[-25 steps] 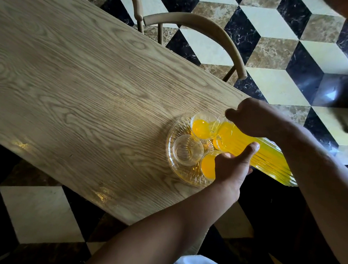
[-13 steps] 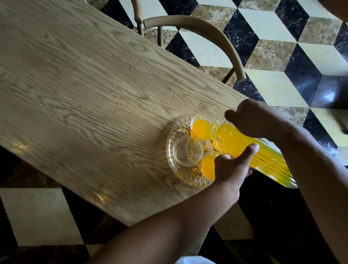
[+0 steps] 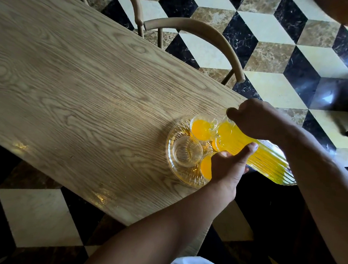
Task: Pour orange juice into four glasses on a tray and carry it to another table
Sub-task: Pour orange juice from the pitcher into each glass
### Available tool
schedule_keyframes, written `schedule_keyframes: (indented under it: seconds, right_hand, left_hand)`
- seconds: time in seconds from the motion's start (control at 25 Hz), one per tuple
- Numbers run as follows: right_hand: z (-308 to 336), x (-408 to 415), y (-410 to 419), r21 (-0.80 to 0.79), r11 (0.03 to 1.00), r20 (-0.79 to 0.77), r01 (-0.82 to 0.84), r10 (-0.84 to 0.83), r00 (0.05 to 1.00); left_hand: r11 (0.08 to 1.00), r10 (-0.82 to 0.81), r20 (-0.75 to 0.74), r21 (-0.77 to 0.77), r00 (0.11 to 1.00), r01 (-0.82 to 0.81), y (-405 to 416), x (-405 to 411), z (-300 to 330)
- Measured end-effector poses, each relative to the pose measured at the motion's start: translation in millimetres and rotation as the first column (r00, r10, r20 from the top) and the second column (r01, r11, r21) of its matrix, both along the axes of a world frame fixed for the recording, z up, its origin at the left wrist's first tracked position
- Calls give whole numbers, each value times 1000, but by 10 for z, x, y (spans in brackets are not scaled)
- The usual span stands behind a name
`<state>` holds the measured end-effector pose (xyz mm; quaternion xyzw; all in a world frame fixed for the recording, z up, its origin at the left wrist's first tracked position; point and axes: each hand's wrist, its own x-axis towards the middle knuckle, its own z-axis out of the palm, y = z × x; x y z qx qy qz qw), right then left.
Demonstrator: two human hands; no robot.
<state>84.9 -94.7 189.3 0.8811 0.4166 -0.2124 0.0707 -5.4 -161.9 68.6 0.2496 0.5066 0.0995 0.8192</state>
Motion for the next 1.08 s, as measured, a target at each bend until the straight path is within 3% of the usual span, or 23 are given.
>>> schedule_keyframes:
  seconds: [0.36, 0.72, 1.08]
  right_hand:
    - [95, -63, -148, 77, 992, -76, 105, -99, 992]
    - [119, -299, -268, 37, 999, 57, 18, -20, 998]
    - [-36, -480, -266, 58, 998, -86, -28, 33, 996]
  left_hand:
    - [997, 12, 20, 77, 1000, -14, -14, -106, 80]
    - [998, 28, 23, 60, 999, -30, -157, -328, 60]
    - [996, 86, 43, 10, 995, -87, -250, -530, 10]
